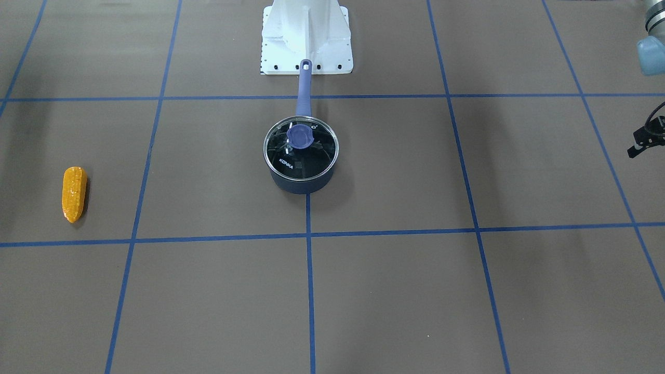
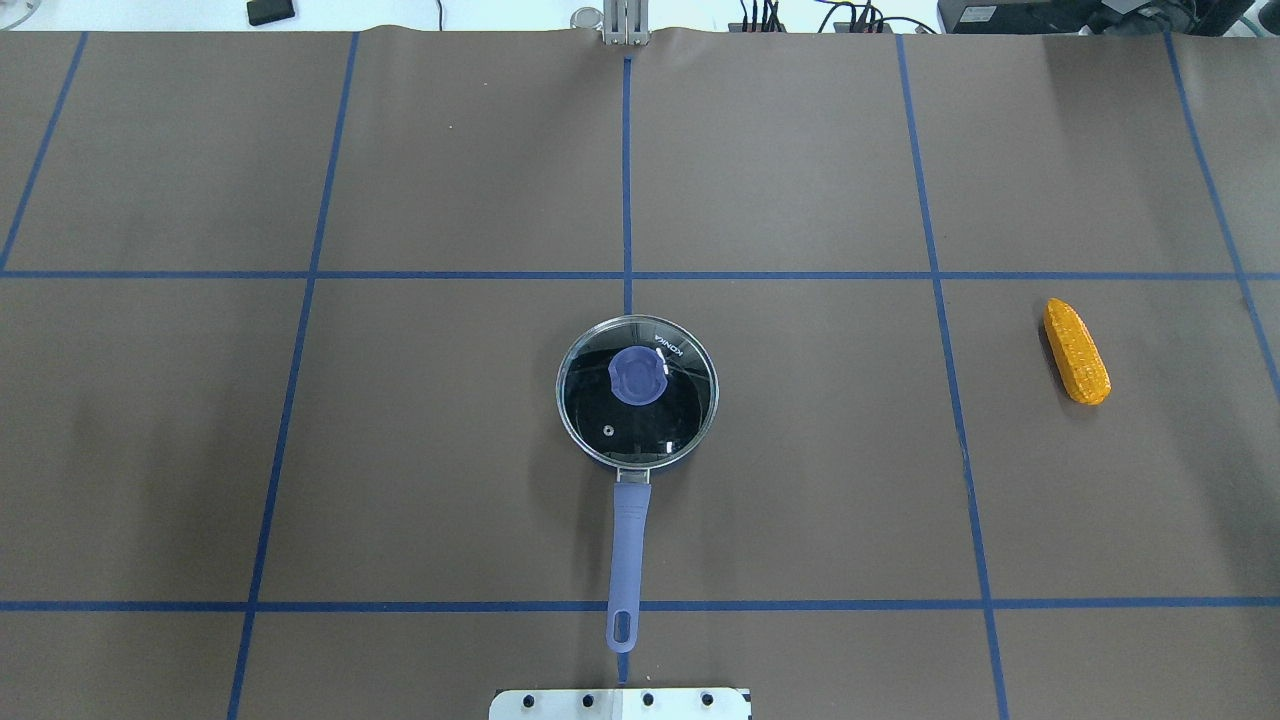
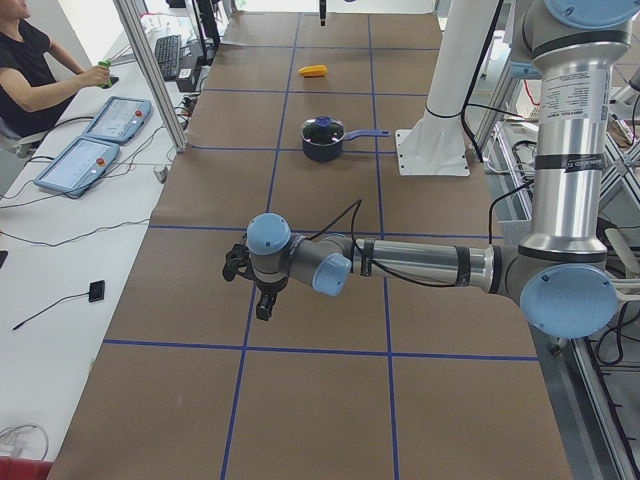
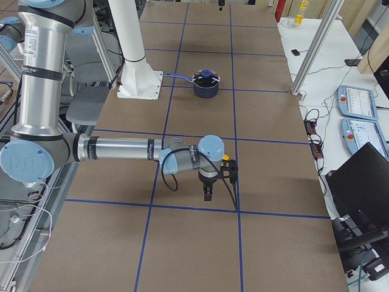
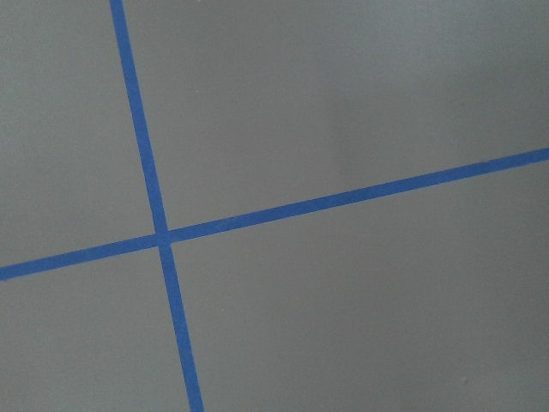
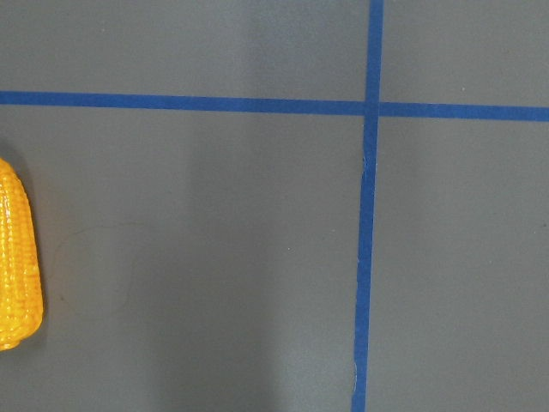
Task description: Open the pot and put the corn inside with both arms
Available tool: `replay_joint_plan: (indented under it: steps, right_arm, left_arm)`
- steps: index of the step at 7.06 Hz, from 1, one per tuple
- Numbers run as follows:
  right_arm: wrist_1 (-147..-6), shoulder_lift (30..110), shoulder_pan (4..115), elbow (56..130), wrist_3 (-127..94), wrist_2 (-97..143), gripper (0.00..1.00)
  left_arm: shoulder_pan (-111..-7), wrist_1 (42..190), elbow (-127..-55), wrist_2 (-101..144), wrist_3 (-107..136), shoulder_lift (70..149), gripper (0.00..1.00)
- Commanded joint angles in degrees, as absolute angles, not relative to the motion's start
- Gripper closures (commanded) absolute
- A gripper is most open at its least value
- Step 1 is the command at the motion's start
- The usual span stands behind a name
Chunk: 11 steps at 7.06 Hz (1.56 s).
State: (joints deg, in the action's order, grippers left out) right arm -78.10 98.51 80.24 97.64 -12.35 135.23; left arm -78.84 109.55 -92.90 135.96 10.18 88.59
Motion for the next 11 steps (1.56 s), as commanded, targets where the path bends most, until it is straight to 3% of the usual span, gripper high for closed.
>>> replay_joint_plan:
  steps: [1,5,11]
  right_arm:
    - [-78.1,97.4,80.2,98.1,-12.0,135.8,0.00]
    - [-78.0,95.3,80.2,98.0,-12.2,134.0,0.00]
    - [-75.8,95.8,80.2,99.4,-11.6,130.3,0.00]
  left_arm:
    - [-78.7,109.5,-91.5,136.1,10.2,89.2,0.01]
    - [-76.1,108.5,-92.0,136.1,17.3,97.3,0.01]
    - [-63.2,80.1,-98.1,135.3,33.5,126.3,0.00]
